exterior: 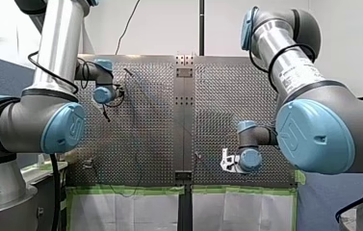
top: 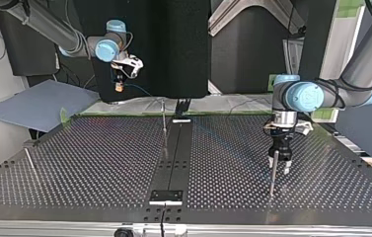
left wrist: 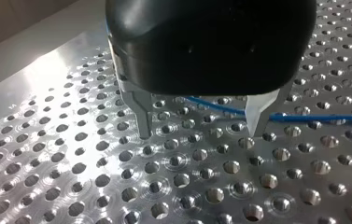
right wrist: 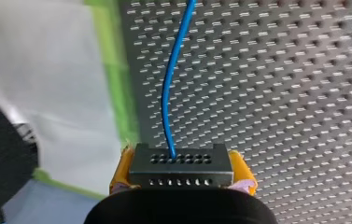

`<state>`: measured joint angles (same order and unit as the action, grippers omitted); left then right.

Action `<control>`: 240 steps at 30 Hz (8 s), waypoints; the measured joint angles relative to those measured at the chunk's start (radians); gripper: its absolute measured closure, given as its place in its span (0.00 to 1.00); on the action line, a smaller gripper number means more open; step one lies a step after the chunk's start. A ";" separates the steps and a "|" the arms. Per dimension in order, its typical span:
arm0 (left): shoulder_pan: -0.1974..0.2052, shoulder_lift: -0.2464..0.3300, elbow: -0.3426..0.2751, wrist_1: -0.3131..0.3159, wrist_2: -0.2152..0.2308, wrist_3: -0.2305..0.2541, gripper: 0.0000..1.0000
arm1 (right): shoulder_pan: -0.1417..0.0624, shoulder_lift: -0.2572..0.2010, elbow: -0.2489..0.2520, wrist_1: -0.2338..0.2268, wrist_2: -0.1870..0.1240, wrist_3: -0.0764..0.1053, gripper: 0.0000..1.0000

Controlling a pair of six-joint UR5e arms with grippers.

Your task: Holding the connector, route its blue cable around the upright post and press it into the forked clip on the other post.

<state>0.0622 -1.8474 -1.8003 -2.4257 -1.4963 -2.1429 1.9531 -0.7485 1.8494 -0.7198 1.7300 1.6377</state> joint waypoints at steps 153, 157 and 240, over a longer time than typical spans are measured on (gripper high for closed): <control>0.003 0.521 0.178 -0.654 -0.074 0.187 0.01 | -0.076 0.082 -0.011 -0.210 -0.128 -0.050 1.00; -0.010 0.519 0.163 -0.690 -0.039 0.192 0.01 | -0.076 0.082 -0.011 -0.209 -0.128 -0.050 1.00; -0.092 0.488 0.070 -0.889 -0.077 0.409 0.01 | -0.070 0.083 -0.011 -0.204 -0.130 -0.050 1.00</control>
<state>-0.0299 -1.3597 -1.7306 -3.3143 -1.5733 -1.7341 1.8829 -0.6660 1.8384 -0.9243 1.6002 1.5880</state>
